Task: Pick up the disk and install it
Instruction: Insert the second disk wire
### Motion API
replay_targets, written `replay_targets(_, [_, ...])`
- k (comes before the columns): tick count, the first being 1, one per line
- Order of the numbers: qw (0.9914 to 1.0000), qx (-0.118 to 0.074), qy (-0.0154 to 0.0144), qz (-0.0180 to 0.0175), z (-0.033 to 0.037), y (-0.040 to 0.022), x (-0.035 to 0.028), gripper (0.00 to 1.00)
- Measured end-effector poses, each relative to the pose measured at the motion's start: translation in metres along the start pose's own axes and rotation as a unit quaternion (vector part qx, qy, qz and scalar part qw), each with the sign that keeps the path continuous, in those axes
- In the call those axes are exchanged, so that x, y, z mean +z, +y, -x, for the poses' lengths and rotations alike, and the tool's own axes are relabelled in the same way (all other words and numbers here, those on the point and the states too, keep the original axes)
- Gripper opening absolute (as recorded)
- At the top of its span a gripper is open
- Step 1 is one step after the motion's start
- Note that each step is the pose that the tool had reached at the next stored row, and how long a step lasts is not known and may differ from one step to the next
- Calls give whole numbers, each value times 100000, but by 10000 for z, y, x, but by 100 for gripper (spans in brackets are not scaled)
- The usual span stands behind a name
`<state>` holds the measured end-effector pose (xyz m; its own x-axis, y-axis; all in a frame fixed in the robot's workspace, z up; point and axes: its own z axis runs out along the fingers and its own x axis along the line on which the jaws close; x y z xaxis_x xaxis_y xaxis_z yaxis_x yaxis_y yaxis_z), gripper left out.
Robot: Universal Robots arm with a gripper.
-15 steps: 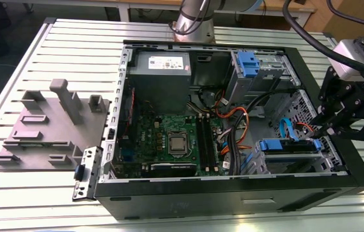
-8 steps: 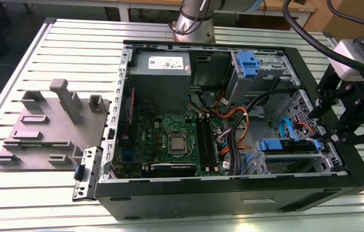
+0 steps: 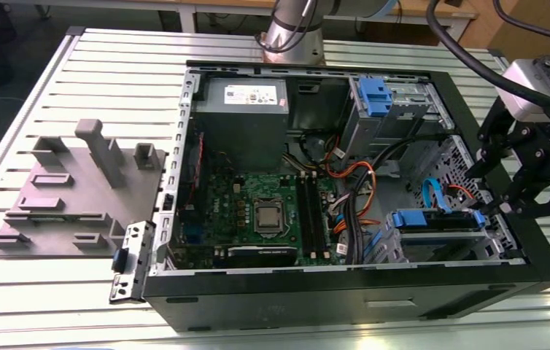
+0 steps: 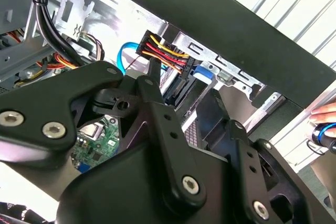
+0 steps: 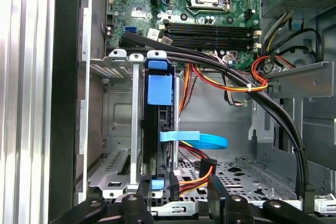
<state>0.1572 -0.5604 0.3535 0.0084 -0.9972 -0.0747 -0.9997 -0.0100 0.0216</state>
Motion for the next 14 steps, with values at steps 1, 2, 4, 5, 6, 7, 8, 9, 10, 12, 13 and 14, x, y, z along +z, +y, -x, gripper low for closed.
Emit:
replay_targets(1, [100000, 0, -1, 0, 1, 0, 0, 54])
replay_targets(2, [100000, 1, 4, 0, 1, 0, 1, 54])
replay_targets(4, [100000, -1, 2, -1, 1, 0, 8, 54])
replay_targets(5, [100000, 2, 6, 0, 0, 0, 12, 54])
replay_targets(6, [100000, 0, 10, -2, 0, 0, 12, 54])
replay_targets(7, [100000, 0, 10, -1, 0, 0, 13, 54])
replay_targets(8, [100000, 1, 4, 0, 0, 0, 14, 54])
replay_targets(9, [100000, 0, 2, 1, 0, 0, 14, 54])
replay_targets(10, [100000, 0, 3, -1, 0, 0, 14, 54])
replay_targets(12, [100000, 1, -4, 1, -1, 0, 18, 54])
replay_targets(13, [100000, -1, -9, 1, -1, -1, 21, 54])
replay_targets(14, [100000, -1, -2, 0, -1, -1, 23, 54])
